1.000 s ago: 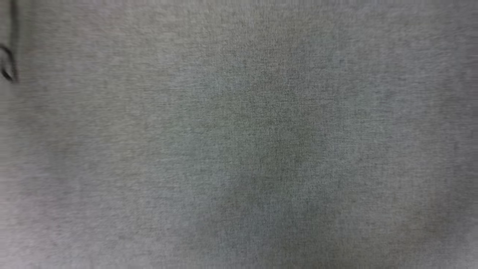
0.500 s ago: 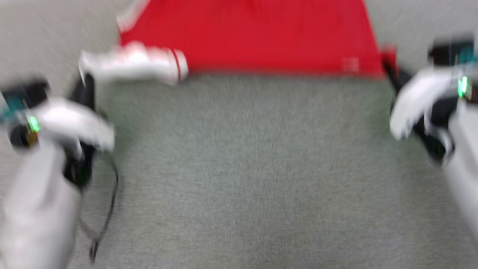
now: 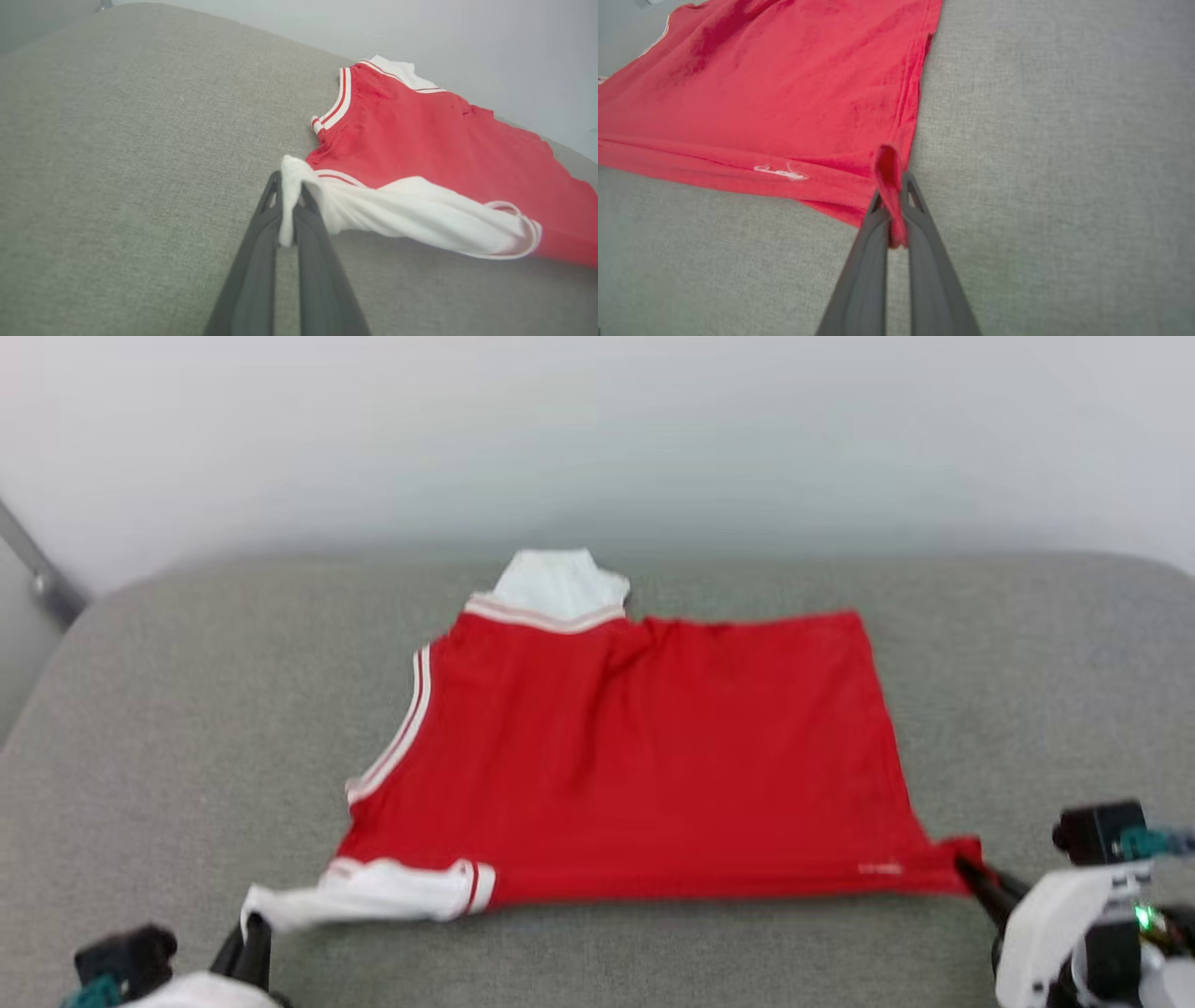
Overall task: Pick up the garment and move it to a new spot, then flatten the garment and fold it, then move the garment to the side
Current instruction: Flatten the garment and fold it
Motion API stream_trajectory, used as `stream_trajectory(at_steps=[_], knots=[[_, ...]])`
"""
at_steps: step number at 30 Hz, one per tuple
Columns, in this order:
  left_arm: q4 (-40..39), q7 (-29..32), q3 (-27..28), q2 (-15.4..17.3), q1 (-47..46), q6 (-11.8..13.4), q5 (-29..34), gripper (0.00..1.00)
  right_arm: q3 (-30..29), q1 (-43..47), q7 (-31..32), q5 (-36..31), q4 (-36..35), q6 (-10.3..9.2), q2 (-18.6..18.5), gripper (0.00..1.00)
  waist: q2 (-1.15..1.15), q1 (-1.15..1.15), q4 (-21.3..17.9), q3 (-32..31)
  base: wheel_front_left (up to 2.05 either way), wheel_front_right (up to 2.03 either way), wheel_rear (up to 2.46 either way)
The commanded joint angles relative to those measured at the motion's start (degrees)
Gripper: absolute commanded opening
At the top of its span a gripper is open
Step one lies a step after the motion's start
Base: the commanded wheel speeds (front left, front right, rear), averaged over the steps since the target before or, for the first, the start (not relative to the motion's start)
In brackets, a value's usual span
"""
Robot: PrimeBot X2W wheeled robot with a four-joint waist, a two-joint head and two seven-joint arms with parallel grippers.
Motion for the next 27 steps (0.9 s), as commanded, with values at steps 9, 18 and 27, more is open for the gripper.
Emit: stream_trajectory(at_steps=[9, 18, 27], knots=[[-20.8, 7.7, 2.0, 4.5, 18.2, 10.0, -2.1, 0.0, -12.2, 20.5, 11.5, -6.0, -18.0, -0.25, 4.9, 0.0, 0.0, 0.03, 0.6, -3.8, 0.0, 0.0, 0.0], [-28.0, 10.5, 1.1, 6.3, 15.1, 11.3, -0.7, 0.0, -16.7, 21.5, 18.8, -9.4, -28.0, -0.22, 10.0, 0.0, 0.0, 0.03, -0.1, -1.8, 0.0, 0.0, 0.0], [-21.4, 11.3, -2.5, 4.9, 0.0, 5.9, 1.2, 0.0, -13.8, 7.5, 18.3, -10.4, -22.0, -0.19, 9.7, 0.0, 0.0, 0.03, -0.3, 6.4, 0.0, 0.0, 0.0]])
